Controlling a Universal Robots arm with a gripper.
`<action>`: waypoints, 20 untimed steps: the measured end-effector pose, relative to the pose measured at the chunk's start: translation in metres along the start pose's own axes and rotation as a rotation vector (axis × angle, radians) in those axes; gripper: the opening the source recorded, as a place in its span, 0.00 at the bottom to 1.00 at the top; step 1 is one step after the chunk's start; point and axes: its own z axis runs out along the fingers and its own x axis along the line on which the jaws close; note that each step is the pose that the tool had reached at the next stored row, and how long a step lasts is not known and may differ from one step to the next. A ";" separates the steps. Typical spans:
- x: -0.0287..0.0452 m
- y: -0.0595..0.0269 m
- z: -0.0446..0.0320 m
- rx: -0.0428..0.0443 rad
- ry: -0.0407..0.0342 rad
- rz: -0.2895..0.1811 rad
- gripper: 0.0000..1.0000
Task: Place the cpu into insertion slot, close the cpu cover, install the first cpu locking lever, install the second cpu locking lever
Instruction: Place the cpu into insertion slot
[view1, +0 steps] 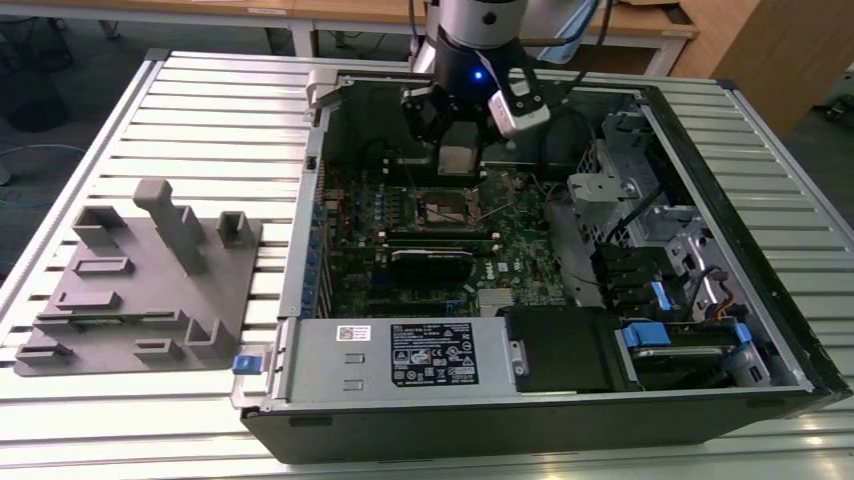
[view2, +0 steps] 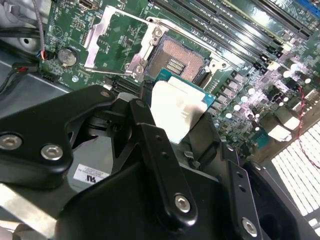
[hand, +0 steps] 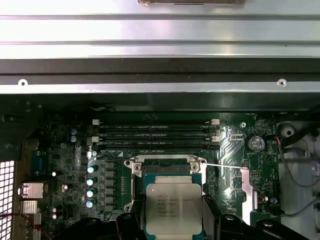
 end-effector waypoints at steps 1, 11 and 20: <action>0.0003 -0.0002 0.0018 0.0000 0.0000 0.000 0.54; 0.0024 -0.0011 0.0108 0.0000 0.0001 -0.001 0.54; 0.0025 -0.0016 0.0158 0.0025 -0.0123 0.128 0.54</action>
